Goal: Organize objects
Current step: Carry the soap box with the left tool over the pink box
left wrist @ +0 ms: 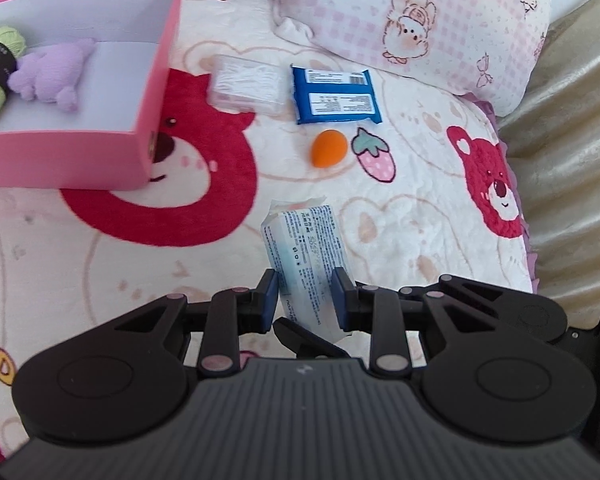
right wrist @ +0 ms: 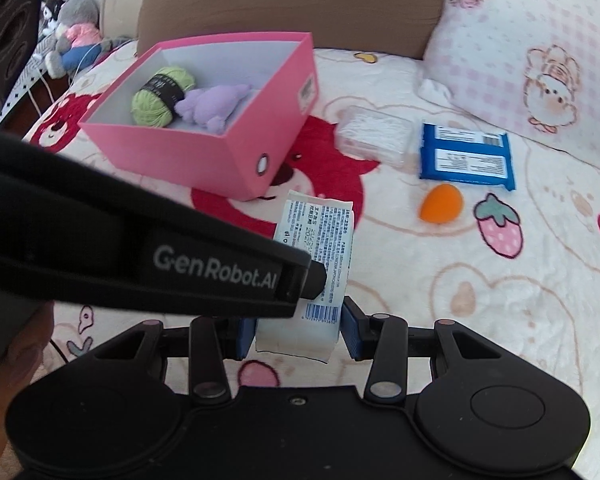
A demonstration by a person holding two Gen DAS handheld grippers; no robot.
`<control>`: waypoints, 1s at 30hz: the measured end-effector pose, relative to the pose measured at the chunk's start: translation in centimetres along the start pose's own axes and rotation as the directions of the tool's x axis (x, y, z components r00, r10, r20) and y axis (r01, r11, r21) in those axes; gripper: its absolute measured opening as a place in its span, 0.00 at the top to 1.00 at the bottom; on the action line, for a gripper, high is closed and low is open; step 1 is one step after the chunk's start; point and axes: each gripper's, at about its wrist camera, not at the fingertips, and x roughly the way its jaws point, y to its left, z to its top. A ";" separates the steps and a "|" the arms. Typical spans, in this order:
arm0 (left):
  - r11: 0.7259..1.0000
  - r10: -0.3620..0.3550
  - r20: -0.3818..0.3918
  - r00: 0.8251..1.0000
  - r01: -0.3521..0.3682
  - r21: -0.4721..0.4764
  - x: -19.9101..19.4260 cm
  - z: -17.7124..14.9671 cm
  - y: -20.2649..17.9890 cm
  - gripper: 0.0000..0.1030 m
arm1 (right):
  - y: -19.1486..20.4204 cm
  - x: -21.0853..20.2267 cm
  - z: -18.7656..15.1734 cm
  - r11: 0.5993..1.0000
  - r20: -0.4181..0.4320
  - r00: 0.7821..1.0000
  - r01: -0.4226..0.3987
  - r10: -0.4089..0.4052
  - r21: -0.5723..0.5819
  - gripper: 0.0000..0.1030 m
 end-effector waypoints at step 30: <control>0.999 0.010 0.073 0.997 -0.008 -0.033 -6.2 3.0 7.7 0.74 | 7.9 0.1 6.6 0.994 0.058 0.998 0.006 0.000 -0.105 0.55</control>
